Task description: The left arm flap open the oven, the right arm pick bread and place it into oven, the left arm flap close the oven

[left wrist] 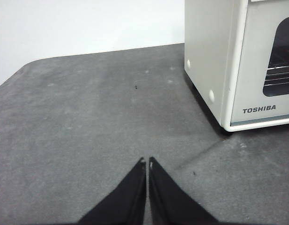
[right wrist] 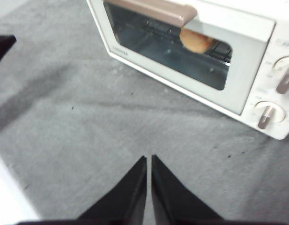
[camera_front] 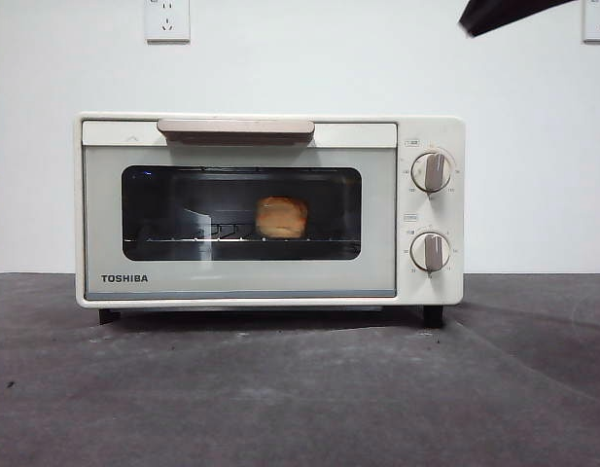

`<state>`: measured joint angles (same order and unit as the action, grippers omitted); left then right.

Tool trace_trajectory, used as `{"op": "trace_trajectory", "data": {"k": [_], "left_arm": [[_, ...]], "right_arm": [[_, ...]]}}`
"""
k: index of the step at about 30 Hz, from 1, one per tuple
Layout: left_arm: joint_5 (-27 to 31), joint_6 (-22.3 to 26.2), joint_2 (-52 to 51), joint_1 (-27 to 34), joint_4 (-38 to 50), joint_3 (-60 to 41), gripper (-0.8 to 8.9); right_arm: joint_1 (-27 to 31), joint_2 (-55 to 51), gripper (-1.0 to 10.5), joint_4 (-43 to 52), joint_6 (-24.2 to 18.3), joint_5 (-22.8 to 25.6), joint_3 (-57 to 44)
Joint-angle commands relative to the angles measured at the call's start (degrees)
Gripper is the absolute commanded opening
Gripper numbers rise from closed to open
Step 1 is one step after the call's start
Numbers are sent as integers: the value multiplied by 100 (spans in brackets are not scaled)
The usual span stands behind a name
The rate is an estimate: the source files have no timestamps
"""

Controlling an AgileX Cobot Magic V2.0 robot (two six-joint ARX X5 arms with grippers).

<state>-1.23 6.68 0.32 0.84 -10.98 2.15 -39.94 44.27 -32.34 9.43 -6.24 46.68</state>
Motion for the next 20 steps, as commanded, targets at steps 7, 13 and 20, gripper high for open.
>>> {"op": "trace_trajectory", "data": {"k": [7,13,20], "left_arm": [[22,-31,-13,-11,-9,-81,16],[22,-31,-13,-11,-9,-81,16],[22,-31,-13,-11,-9,-81,16]], "right_arm": [[1906,-1504,14,186,-240,59,-9],[3469,-2459,14,730,-389,44,-608],[4319,-3383,14,1895,-157,44,-2111]]}}
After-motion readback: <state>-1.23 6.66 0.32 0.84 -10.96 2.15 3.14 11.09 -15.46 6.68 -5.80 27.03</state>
